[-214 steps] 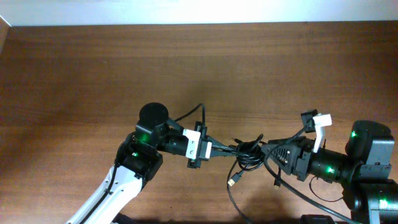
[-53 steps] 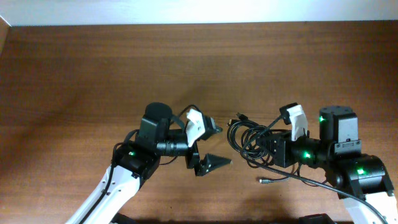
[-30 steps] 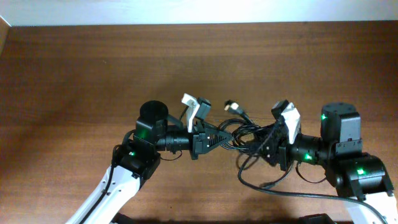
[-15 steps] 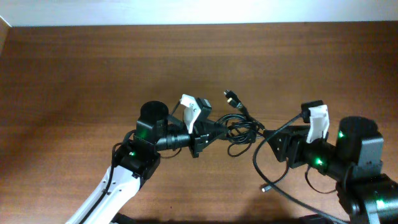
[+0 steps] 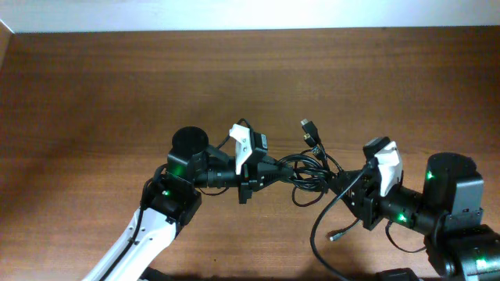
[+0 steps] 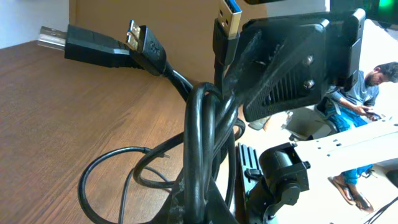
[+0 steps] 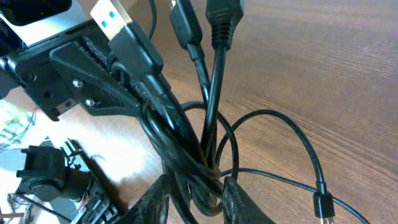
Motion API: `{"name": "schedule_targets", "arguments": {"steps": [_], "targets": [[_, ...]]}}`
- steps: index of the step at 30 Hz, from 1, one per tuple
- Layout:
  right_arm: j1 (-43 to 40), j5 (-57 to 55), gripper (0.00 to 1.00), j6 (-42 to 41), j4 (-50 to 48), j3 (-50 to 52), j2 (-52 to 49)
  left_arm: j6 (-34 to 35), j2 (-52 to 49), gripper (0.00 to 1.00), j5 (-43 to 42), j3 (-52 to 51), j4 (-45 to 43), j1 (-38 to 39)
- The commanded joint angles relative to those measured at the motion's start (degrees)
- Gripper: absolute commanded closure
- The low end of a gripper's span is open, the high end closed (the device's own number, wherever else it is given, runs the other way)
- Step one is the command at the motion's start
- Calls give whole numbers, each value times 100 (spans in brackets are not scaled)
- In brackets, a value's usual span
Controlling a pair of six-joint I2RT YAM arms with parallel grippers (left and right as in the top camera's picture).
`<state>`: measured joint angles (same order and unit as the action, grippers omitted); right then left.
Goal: Untangle cables
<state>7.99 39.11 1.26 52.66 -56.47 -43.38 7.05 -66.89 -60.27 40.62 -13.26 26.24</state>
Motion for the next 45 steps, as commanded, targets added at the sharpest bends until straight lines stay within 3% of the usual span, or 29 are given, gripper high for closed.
{"name": "schedule_targets", "arguments": {"steps": [1, 5, 9, 11, 14, 17, 19, 20, 21, 22, 24, 26, 27, 28, 29, 30, 31, 34, 38, 42, 43, 44, 45], "targets": [[26, 144, 73, 201, 87, -87, 22, -111, 48, 100, -435, 79, -275, 2], [26, 981, 96, 1078, 50, -87, 22, -114, 48, 100, -750, 79, -426, 4], [26, 800, 96, 977, 138, -87, 22, -114, 48, 100, -361, 79, -256, -4], [26, -422, 96, 129, 302, -87, 22, -111, 48, 100, 291, 79, 205, -4], [26, -2267, 96, -918, 435, -87, 22, -111, 48, 100, 306, 79, 466, -4], [26, -2472, 96, -951, 437, -87, 22, -114, 48, 100, 308, 79, 520, -4], [26, -1829, 96, -667, 435, -87, 22, -114, 48, 100, 310, 79, 520, -4], [26, -1257, 91, -236, 439, -87, 22, -114, 48, 100, 310, 79, 520, -4], [26, -216, 69, 586, 455, -87, 22, -114, 48, 100, 306, 79, 520, -4], [26, -111, 52, 780, 470, -87, 22, -111, 48, 100, 262, 79, 514, -4], [26, -31, 33, 962, 533, -87, 22, -109, 48, 100, 87, 79, 435, -2], [26, 518, 31, 1338, 542, -87, 22, -109, 48, 100, -164, 79, 273, 2], [26, 538, 32, 1333, 542, -87, 22, -109, 48, 100, -557, 79, -81, 2], [26, 544, 40, 1333, 540, -87, 22, -111, 50, 100, -717, 79, -199, 2], [26, 551, 69, 1333, 516, -87, 22, -111, 48, 100, -793, 79, -275, 2], [26, 551, 87, 1333, 498, -87, 22, -111, 48, 100, -793, 79, -275, 2], [26, 551, 96, 1333, 498, -87, 22, -109, 48, 100, -796, 79, -275, 2], [26, 389, 96, 1224, 501, -87, 22, -109, 48, 100, -743, 79, -269, -15], [26, -2962, 96, -1137, 743, -87, 22, -111, 48, 100, 15, 79, 490, -15], [26, -3051, 96, -1231, 743, -87, 22, -111, 48, 100, 15, 79, 542, -15], [26, -2629, 96, -1051, 793, -87, 22, -111, 48, 100, 22, 79, 540, -15], [26, -1777, 90, -479, 811, -87, 22, -111, 48, 100, 164, 79, 542, -15], [26, -1211, 76, -103, 809, -87, 22, -109, 48, 100, 208, 79, 520, -15]]}}
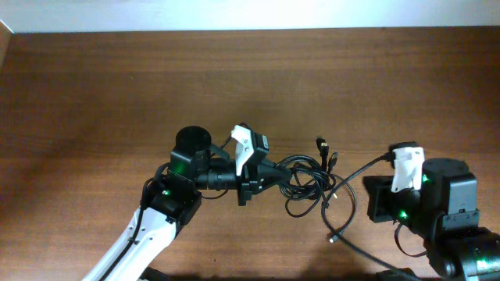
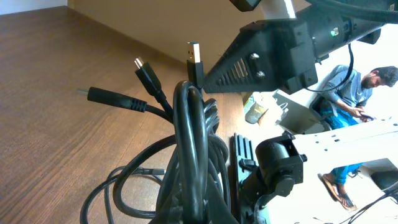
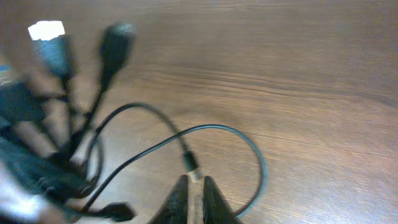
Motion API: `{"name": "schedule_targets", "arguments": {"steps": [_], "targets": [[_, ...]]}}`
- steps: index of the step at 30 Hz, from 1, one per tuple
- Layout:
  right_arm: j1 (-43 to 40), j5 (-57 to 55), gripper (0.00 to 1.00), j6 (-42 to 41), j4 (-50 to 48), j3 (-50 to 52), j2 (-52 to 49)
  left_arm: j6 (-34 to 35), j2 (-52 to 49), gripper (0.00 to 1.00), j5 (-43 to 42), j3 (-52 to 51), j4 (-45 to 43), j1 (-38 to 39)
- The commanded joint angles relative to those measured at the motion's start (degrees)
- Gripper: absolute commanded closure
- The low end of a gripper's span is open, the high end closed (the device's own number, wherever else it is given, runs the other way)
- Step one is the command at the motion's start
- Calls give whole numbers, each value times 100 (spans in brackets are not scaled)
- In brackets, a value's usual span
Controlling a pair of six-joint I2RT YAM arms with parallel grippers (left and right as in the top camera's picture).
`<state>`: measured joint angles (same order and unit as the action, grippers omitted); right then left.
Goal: Untangle cables
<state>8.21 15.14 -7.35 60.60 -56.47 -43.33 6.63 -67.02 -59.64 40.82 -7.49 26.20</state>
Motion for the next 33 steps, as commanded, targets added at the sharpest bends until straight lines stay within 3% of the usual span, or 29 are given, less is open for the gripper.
{"name": "schedule_targets", "arguments": {"steps": [1, 2, 3, 5, 12, 13, 14, 17, 19, 20, 22, 23, 25, 33], "targets": [[4, 1958, 56, 1272, 17, -87, 17, 20, 61, 100, 291, 59, -63, -11], [4, 2586, 44, 1617, 2, -87, 17, 417, 61, 100, 352, 59, -251, -9], [4, 2579, 43, 1613, 4, -87, 11, 1139, 61, 100, 354, 59, -726, -9], [4, 2581, 41, 1609, 7, -87, -52, 1853, 61, 100, 354, 59, -1495, -4], [4, 3060, 40, 1943, -339, -87, -802, 2035, 61, 100, 726, 59, -1912, 651], [4, 3029, 50, 1952, -358, -87, -835, 2035, 61, 100, 763, 59, -1917, 708], [4, 3029, 76, 1956, -337, -87, -887, 2033, 61, 100, 765, 59, -1926, 713], [4, 3014, 84, 1956, -201, -87, -872, 2033, 61, 100, 1095, 59, -1904, 704], [4, 2262, 92, 1805, 146, -87, -874, 2031, 61, 100, 1416, 59, -1856, 702], [4, 2015, 92, 1740, 323, -87, -872, 2031, 61, 100, 1591, 59, -1818, 702], [2, 1985, 78, 1738, 369, -87, -872, 2031, 61, 100, 2063, 59, -1495, 702], [4, 1499, 76, 1366, 369, -87, -872, 2031, 63, 100, 2417, 59, -1115, 697], [4, 1008, 75, 1069, 413, -87, -872, 2033, 63, 100, 2490, 59, -885, 544], [4, 1274, 74, 957, 310, -87, -874, 2037, 68, 100, 2232, 59, -1156, 439]]}}
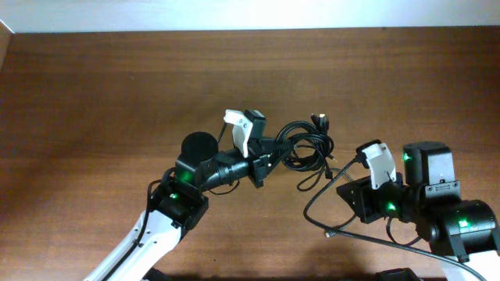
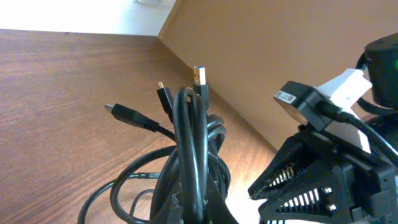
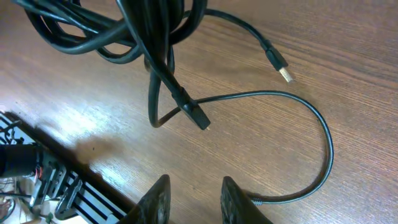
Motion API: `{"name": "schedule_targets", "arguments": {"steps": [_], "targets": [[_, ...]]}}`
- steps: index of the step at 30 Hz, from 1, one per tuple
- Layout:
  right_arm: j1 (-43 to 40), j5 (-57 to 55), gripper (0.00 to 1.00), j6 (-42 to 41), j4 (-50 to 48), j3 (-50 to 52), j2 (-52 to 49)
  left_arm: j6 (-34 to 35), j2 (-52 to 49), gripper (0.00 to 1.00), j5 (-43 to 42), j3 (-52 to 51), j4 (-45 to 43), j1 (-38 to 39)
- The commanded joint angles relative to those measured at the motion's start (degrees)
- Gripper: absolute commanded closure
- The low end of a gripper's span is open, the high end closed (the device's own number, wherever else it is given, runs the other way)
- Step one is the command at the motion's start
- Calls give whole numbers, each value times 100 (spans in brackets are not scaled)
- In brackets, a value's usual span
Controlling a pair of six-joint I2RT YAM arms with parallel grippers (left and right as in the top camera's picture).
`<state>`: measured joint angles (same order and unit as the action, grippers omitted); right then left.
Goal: Untangle cables
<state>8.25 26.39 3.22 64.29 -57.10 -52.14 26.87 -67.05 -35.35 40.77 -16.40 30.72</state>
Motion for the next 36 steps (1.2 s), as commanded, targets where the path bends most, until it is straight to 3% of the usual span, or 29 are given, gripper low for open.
{"name": "schedule_targets", "arguments": {"steps": [1, 6, 11, 24, 27, 30, 36], "targets": [[0, 164, 74, -219, -129, -24, 7, 13, 70, 100, -345, 63, -422, -13], [0, 157, 74, -675, -850, -24, 7, 7, 70, 100, -920, 63, -761, -13], [-2, -144, 74, -1134, -1333, -24, 7, 9, 70, 100, -2111, 63, -1292, -13], [-2, -162, 73, -1126, -1421, -551, 79, 4, 68, 100, -2039, 63, -1091, -15], [-2, -162, 73, -1123, -1510, -693, 79, 0, 68, 100, -2037, 63, -710, -13], [-2, -164, 62, -1123, -1681, -872, 79, 0, 63, 100, -2094, 63, -164, -9], [-2, -422, 60, -1121, -1086, -872, 79, -13, 66, 100, -1779, 63, -160, -15]]}}
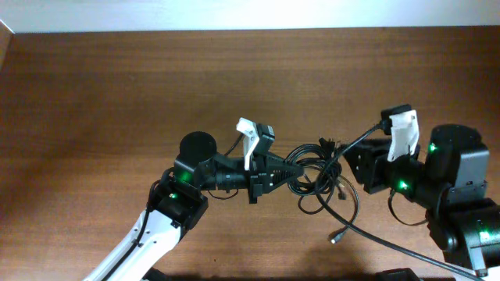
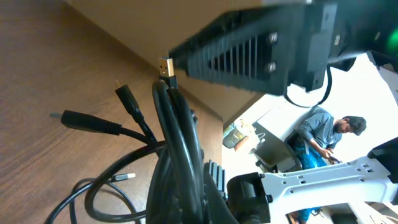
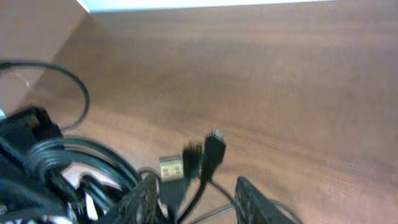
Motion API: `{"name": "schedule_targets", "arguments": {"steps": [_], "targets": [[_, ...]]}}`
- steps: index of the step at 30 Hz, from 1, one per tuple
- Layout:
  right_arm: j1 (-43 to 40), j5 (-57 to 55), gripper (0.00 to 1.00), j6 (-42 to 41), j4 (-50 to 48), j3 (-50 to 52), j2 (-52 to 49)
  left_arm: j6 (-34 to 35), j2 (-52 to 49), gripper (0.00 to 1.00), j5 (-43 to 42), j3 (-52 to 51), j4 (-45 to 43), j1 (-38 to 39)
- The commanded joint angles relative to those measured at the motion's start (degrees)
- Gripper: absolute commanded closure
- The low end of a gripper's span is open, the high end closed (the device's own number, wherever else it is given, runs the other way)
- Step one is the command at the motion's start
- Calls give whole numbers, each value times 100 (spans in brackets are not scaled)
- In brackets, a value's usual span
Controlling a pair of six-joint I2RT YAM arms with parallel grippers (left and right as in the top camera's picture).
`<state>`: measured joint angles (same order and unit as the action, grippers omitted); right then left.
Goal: Untangle cables
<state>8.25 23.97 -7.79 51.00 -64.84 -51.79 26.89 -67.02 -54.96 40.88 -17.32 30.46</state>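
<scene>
A tangle of black cables [image 1: 312, 168] hangs off the table with my left gripper [image 1: 275, 173] shut on it; in the left wrist view the bundle [image 2: 180, 149] rises straight out of the gripper [image 2: 186, 208]. Its plug ends [image 1: 324, 145] stick up toward my right gripper [image 1: 353, 165]. That right gripper [image 3: 196, 205] is open, its fingers [image 3: 140, 199] on either side of a gold USB plug [image 3: 171, 171], with two dark plugs [image 3: 211, 149] just beyond. One thin loose cable [image 1: 348, 211] trails down to a plug on the table [image 1: 336, 235].
Brown wooden table [image 1: 117, 86] with a white wall edge along the back. A long cable [image 1: 414, 256] runs off toward the bottom right beside the right arm's base [image 1: 461, 187]. The right gripper's black body [image 2: 261, 43] fills the top of the left wrist view.
My right gripper was open over the table below and right of the bundle; now it is higher, open around the plug ends. The left gripper, still clamped, holds the bundle lower and more to the right.
Both grippers were shut on the tangle, close together. Then my right gripper was off to the right, shut on a thin cable drawn out of the bundle. Later it was open with that cable lying loose on the table. Now it stands open at the plug ends.
</scene>
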Motion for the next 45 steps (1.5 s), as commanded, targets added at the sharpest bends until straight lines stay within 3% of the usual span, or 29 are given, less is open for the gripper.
{"name": "schedule_targets", "arguments": {"steps": [1, 11, 12, 13, 17, 21, 26, 30, 39, 45], "targets": [[-2, -181, 60, -17, 461, -98, 44, -17, 63, 100, 227, 52, -157, 11], [0, -94, 60, 693, 1567, -98, 44, 138, 63, 100, 1032, 52, -474, 11], [0, -205, 60, 686, 1572, -98, 44, 938, 63, 100, 1381, 52, -629, 11], [0, -219, 60, 669, 1565, -98, 44, 2162, 63, 100, 1711, 52, -1307, 11], [0, -216, 60, 192, 761, -96, 44, 4352, 63, 100, 2684, 52, -2511, 11], [0, 186, 62, -173, -481, -96, 42, 5014, 63, 100, 2719, 52, -3425, 11], [0, 1532, 65, 328, -1268, -96, -258, 5027, 63, 100, 2883, 52, -3711, 11], [0, 1530, 66, 330, -1145, -96, -243, 5025, 63, 100, 3233, 52, -3718, -66], [0, 1655, 65, 258, -1403, -96, -297, 5023, 61, 100, 2944, 52, -3659, -83], [0, 1631, 65, -22, -1655, -96, -592, 4977, 39, 100, 2927, 52, -3547, 372]]}}
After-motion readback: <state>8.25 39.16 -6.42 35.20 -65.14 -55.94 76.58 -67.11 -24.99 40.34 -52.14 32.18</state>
